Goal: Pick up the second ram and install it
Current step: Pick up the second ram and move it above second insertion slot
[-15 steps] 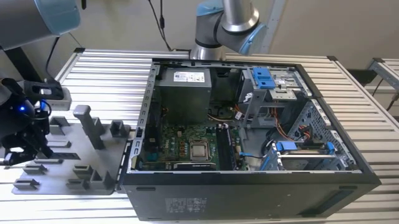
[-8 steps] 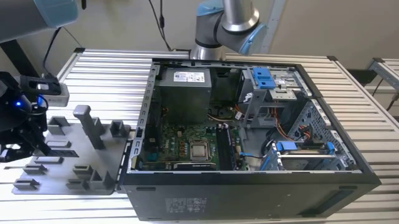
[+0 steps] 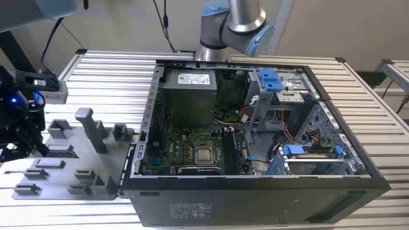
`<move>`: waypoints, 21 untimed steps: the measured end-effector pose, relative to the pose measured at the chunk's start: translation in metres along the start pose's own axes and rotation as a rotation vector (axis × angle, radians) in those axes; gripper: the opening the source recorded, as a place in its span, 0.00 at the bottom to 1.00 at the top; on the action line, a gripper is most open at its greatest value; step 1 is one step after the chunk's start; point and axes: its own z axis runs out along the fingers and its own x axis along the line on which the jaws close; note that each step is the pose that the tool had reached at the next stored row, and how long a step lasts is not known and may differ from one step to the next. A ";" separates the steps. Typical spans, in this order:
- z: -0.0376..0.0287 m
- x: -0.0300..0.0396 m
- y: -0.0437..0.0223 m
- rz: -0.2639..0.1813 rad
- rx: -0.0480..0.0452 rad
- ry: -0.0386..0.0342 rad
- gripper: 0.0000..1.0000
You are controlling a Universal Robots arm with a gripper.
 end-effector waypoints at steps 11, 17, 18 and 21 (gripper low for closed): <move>-0.0173 -0.0012 0.0006 0.000 0.0000 0.0000 0.14; -0.0257 -0.0017 0.0007 0.000 0.0001 -0.0001 0.14; -0.0271 -0.0018 0.0007 0.000 0.0000 0.0000 0.14; -0.0312 -0.0021 0.0009 0.000 0.0000 0.0000 0.14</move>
